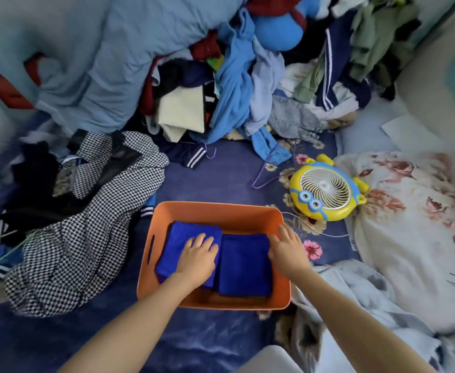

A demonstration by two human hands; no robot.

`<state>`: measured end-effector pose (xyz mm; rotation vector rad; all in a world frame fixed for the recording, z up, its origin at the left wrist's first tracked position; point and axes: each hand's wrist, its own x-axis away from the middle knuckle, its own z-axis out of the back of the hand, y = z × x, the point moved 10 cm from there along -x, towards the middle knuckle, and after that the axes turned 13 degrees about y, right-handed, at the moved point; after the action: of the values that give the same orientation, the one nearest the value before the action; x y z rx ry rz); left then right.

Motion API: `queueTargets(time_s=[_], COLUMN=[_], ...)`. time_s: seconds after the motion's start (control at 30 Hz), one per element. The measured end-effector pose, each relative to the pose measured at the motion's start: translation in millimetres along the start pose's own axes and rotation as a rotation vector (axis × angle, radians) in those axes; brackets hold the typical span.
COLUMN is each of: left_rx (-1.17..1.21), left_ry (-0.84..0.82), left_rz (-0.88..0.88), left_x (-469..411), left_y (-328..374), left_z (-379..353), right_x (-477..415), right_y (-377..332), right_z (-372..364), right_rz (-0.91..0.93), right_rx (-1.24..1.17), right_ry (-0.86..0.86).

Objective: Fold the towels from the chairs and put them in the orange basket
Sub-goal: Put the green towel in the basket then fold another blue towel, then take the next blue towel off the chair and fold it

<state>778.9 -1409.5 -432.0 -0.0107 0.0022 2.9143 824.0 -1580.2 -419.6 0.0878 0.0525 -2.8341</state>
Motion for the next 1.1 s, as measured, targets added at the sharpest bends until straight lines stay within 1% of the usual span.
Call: queueTargets(time_s=[0.07,0.17,0.27,0.43,0.57,0.63,0.77,0.87,1.0,1.1], left_rx=[-0.034,-0.022,-0.011,0.054,0.051,0.05,0.011,-0.017,-0.1,-0.142], left_ry=[0.122,0.301,0.464,0.658,0.763,0.771,0.796,0.789,0.772,0.708], left_rz=[-0.03,-0.047,-0.088,-0.091,-0.054,-0.032,0.068,0.216,0.49,0.699], left_x=[0,-2,-14,-35,-30,-19,18,64,156,238], left_y=[-6,-9,-9,-8,-17,-22,-45,-65,-78,-81], left_z=[35,85,137,225,264,269,278,277,263,243], right_x=[-4,-14,-21,-12,-2,-2,-11,-4,24,63], right_y=[8,13,10,1,-18,-29,-61,-94,-155,-209], right_z=[31,91,154,238,266,266,283,286,279,267], right_rz=[0.011,0.033,0.099,0.184,0.263,0.316,0.419,0.548,0.743,0.889], right_rx=[0.015,0.057,0.135,0.209,0.222,0.245,0.241,0.21,0.046,-0.093], right_ry=[0.066,0.202,0.318,0.505,0.611,0.611,0.663,0.724,0.796,0.783])
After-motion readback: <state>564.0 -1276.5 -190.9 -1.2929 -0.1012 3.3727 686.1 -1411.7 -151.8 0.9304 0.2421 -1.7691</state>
